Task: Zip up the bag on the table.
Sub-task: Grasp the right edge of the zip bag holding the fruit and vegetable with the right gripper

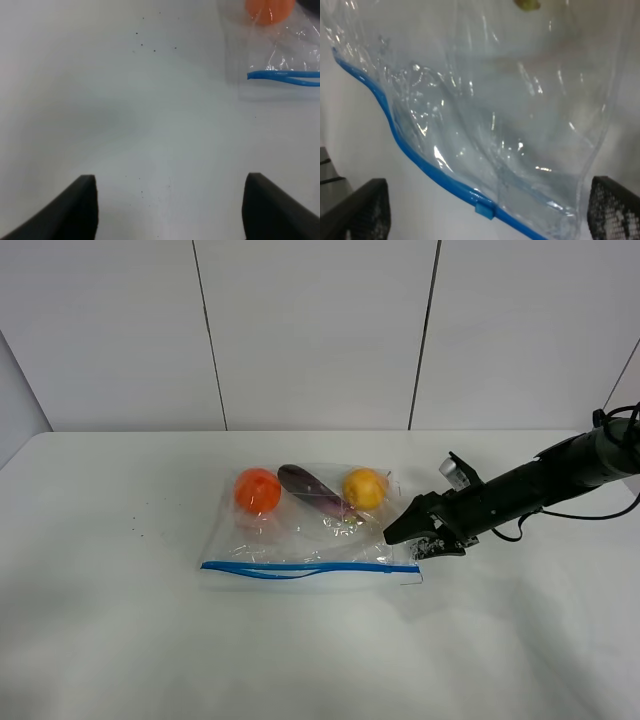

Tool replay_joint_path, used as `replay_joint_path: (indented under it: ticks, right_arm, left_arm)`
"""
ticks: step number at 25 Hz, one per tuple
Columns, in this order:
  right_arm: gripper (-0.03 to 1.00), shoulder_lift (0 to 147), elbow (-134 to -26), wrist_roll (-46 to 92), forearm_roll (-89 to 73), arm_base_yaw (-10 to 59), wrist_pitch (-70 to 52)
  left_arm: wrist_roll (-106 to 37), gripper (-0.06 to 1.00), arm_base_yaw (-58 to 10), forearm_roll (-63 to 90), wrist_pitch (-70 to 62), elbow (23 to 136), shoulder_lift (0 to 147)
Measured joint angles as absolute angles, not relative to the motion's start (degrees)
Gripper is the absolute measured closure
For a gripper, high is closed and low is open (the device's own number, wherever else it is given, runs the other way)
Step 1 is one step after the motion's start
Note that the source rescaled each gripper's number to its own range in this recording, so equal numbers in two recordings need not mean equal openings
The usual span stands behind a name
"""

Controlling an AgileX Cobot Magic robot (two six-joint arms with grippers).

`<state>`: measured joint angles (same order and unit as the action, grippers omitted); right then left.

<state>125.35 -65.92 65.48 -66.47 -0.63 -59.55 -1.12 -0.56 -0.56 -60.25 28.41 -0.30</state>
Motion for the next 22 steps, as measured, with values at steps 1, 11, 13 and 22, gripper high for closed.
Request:
replay_joint_path:
  ticks: [1,11,13,22]
  right_arm:
    - [0.06,125.62,-65.92,65.48,-66.7,-0.63,-60.04]
    - [0.15,127.01,-65.92,65.75,-66.86,1.38,-59.84]
    - [0.2,127.01,-65.92,65.75,-66.81,1.38,-59.7]
    - [0.61,127.01,-65.92,65.75,-66.81,1.27,-59.7]
  left_arm:
    - [-1.12,0.11,-0.56,-0.56,-60.25,28.41,-0.3]
    - [-1.07,0.11,-0.56,-0.56,-60.25,28.41,-0.3]
    - [-1.07,0.11,-0.56,-0.56,-60.25,28.41,-0.3]
    - [-1.07,0.11,-0.56,-0.56,-60.25,28.41,-0.3]
